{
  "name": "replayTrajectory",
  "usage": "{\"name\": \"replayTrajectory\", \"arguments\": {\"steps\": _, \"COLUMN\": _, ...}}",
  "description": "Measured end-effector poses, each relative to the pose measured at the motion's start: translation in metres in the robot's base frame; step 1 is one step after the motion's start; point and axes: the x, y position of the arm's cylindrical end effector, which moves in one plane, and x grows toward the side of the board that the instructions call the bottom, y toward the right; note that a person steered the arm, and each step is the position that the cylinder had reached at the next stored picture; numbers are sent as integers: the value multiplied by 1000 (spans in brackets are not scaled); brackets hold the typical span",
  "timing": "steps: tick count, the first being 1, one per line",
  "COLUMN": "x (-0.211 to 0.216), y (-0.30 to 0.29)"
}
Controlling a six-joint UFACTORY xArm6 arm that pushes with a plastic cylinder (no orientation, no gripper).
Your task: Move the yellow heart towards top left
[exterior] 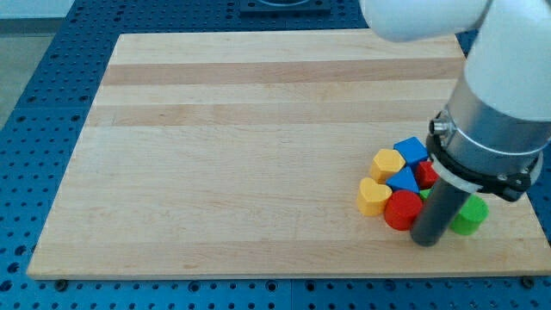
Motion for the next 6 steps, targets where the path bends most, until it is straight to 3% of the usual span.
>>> {"name": "replayTrajectory", "arguments": {"steps": 6, "x": -56, "y": -104}}
